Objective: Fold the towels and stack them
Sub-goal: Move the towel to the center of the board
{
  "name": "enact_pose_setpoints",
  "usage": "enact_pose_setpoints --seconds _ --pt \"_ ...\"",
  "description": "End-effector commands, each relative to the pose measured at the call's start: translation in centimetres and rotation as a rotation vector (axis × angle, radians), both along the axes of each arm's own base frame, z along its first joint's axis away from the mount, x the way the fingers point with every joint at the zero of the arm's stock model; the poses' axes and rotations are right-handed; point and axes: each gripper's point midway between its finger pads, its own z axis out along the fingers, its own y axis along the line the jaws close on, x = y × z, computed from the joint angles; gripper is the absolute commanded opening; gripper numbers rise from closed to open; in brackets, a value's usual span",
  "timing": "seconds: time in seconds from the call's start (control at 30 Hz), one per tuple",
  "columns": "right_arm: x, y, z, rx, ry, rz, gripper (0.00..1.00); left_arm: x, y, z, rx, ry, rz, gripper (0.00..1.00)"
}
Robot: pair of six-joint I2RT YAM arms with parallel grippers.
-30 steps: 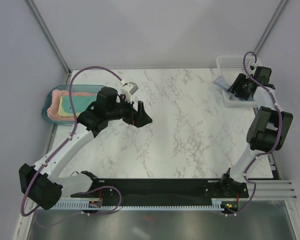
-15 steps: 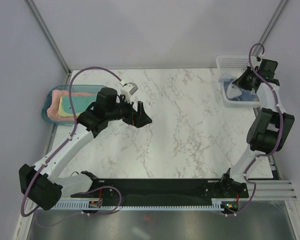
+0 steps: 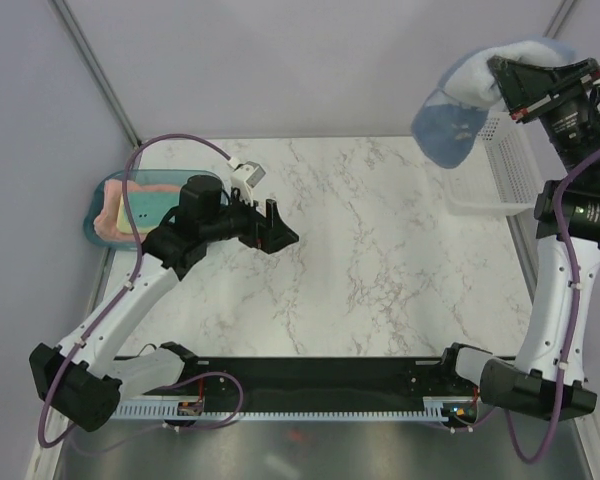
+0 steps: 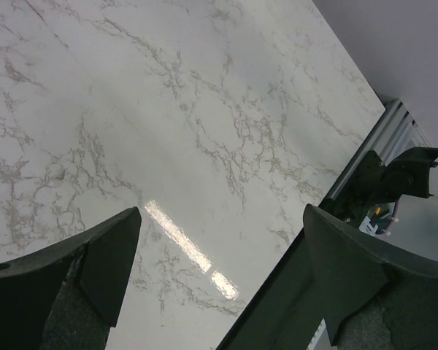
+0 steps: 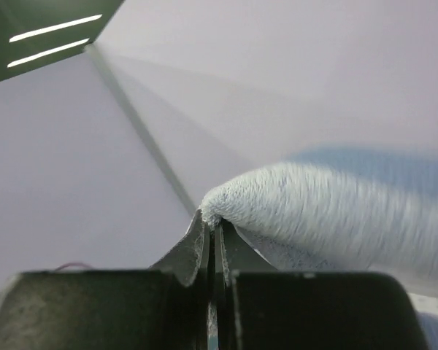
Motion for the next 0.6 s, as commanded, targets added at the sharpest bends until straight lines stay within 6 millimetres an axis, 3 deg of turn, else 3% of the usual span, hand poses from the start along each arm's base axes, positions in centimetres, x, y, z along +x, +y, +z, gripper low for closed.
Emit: enact_pose_setpoints --seconds 0.0,0.1,0.13,0.2,0.23,0.3,0.37,0.43,0.47,0.57 --pt "-1.1 4.2 -2.1 0.044 0.108 0.231 0.00 -1.0 -0.5 4.4 -0.107 -0.057 -0.028 1.00" --pt "-0.9 6.5 -6.9 0.010 0.227 0.261 0.00 -1.4 0.0 5.7 -0.124 -0.076 -0.005 1.00" --pt "0.0 7.8 -10.9 0.035 0.323 0.283 0.00 -1.4 0.2 5.8 -0.124 -0.077 0.011 1.00" --pt "0.2 9.5 -15.7 0.039 0.436 0.295 0.00 -1.2 0.7 5.4 -0.112 -0.068 0.052 1.00" --pt "0.6 11.4 -20.8 0.036 0.551 0.276 0.00 -1.1 0.9 5.1 -0.105 -0.066 0.062 1.00" --pt "0.4 13.3 -27.5 -0.049 0.708 0.219 0.00 -0.9 1.4 3.6 -0.079 -0.036 0.099 0.98" --pt "-0.9 17.1 -34.6 -0.144 0.868 0.227 0.00 -0.6 2.0 2.2 -0.056 -0.015 0.144 0.98" --pt "-3.2 20.6 -38.7 -0.220 0.948 0.281 0.00 -0.6 2.3 1.4 -0.043 0.000 0.165 0.98" --pt "-3.0 21.1 -40.6 -0.256 0.978 0.249 0.00 -0.4 2.6 0.7 -0.025 0.009 0.184 0.98" --pt "-4.0 23.9 -43.2 -0.326 1.011 0.278 0.02 0.4 3.3 -0.9 0.015 0.034 0.243 0.98"
